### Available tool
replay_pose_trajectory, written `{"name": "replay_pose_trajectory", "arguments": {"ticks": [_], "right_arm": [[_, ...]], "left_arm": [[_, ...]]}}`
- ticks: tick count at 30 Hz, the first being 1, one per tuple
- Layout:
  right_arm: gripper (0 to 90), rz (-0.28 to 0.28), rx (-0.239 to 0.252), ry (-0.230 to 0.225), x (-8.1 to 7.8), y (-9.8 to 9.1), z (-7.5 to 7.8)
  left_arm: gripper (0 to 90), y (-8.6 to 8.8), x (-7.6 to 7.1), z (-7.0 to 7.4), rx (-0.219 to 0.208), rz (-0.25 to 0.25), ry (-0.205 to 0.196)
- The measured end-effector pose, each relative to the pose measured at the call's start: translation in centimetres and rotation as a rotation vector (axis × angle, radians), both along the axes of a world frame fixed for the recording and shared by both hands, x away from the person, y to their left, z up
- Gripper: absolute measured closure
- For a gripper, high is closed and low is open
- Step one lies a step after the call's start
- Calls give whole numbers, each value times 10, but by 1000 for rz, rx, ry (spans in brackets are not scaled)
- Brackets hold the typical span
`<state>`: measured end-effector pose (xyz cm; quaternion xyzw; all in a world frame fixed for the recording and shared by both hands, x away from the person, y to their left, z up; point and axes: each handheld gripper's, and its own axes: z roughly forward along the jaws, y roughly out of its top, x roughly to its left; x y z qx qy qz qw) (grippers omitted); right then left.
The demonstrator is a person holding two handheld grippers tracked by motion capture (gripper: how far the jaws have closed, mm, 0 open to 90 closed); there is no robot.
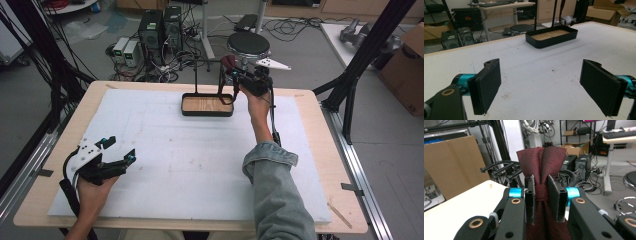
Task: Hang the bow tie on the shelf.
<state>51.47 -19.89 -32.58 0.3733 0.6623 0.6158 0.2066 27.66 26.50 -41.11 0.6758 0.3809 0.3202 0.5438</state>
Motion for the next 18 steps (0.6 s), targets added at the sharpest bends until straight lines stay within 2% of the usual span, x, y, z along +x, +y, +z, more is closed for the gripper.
{"name": "replay_pose_trajectory", "arguments": {"ticks": [4,8,11,15,18], "right_arm": [[768,-18,-5,18,2,-6,-2],[768,-24,-11,-15,1,-8,1],[768,-32,-2,-1,3,-12,-1],[768,-46,20,-6,3,-16,-1],[768,-63,18,-2,4,-18,-2]], "left_arm": [[176,0,0,0,2,-1,0],[176,0,1,0,-1,-3,4],[176,0,0,0,-1,-2,0],[176,0,1,0,-2,-1,3],[176,0,0,0,-1,-4,3]]}}
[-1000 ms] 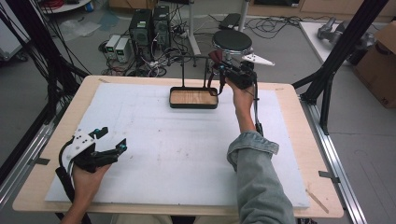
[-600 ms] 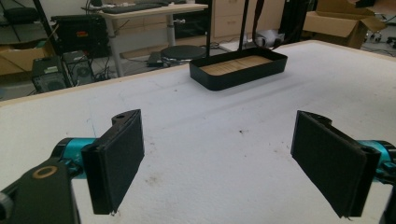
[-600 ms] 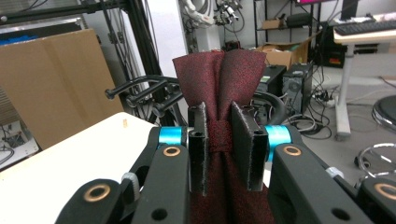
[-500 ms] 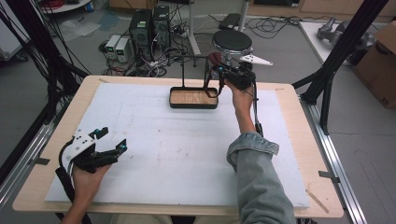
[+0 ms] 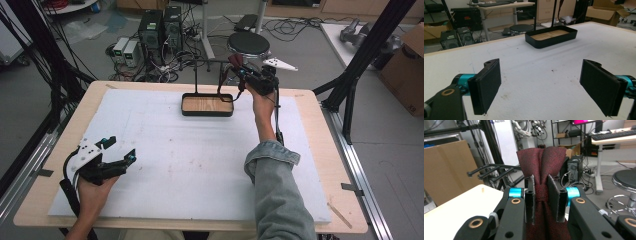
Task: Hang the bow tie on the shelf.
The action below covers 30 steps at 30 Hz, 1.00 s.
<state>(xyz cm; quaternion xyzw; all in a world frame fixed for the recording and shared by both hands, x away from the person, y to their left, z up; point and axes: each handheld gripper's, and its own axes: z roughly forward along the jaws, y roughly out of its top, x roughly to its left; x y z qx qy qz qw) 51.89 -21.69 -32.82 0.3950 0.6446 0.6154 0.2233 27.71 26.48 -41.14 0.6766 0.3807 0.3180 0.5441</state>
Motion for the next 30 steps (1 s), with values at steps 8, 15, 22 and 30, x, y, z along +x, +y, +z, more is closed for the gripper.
{"name": "replay_pose_trajectory", "arguments": {"ticks": [8,15,22,30], "right_arm": [[765,-31,-11,30,4,-8,-5],[760,-27,-13,57,7,-10,-11],[745,-36,-28,74,8,-11,-13],[726,-42,-27,75,7,-12,-13]], "left_arm": [[176,0,0,0,0,0,0],[176,0,0,0,-2,1,-2],[176,0,0,0,1,1,-6],[176,0,-1,0,-1,0,-4]]}}
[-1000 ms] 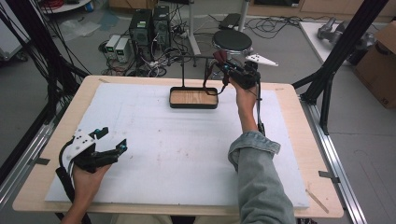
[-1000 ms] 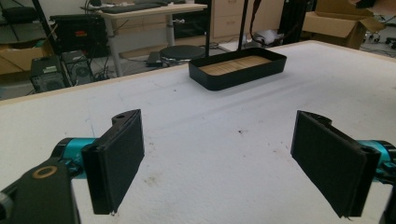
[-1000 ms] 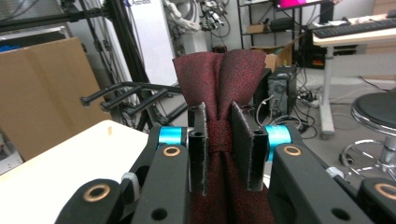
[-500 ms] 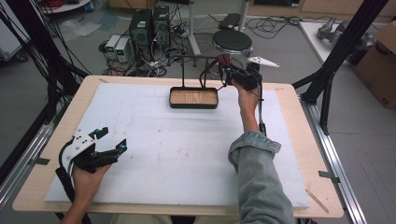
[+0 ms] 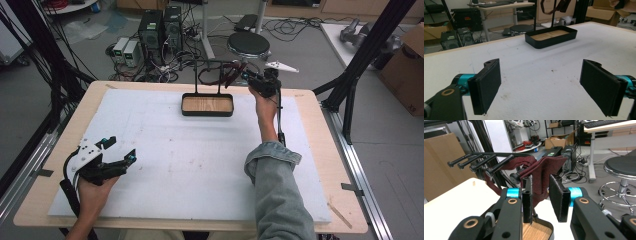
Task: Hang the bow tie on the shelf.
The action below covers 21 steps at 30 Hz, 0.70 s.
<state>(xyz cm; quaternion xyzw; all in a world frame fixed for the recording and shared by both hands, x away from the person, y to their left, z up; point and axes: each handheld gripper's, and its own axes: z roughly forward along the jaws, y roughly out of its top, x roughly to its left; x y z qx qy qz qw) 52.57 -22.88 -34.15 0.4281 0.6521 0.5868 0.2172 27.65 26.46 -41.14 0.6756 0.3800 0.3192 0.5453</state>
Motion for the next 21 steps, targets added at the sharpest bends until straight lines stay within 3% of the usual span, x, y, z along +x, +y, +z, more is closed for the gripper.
{"name": "replay_pose_trajectory", "arguments": {"ticks": [8,21], "right_arm": [[678,-6,7,-5,-6,-7,8],[507,15,-14,-59,-36,-25,41]], "left_arm": [[176,0,0,0,-2,4,-1],[175,1,-1,1,-2,9,-7]]}}
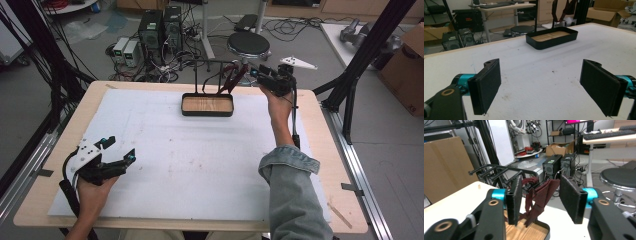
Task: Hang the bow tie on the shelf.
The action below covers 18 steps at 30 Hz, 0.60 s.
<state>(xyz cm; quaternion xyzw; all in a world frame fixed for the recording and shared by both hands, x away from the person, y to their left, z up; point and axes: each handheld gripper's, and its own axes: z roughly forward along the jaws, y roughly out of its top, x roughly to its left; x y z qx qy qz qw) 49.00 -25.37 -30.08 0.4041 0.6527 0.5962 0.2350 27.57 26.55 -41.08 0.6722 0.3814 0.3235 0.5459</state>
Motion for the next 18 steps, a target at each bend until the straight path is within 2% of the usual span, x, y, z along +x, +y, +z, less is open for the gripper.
{"name": "replay_pose_trajectory", "arguments": {"ticks": [4,8,10,12,15,18], "right_arm": [[428,1,-5,-7,-11,-7,9],[389,-9,-21,-37,-27,-15,13],[359,-12,-27,-38,-35,-20,14],[318,-3,-38,-14,-42,-24,17],[317,-14,-47,-59,-59,-29,20],[304,-4,-66,-71,-73,-33,22]], "left_arm": [[173,-1,0,-1,-4,4,2],[173,-1,0,-1,3,2,2],[173,-1,0,-1,1,4,1],[173,-1,0,-1,-2,5,0],[172,-1,0,-1,4,7,2],[173,-2,-1,0,4,5,0]]}}
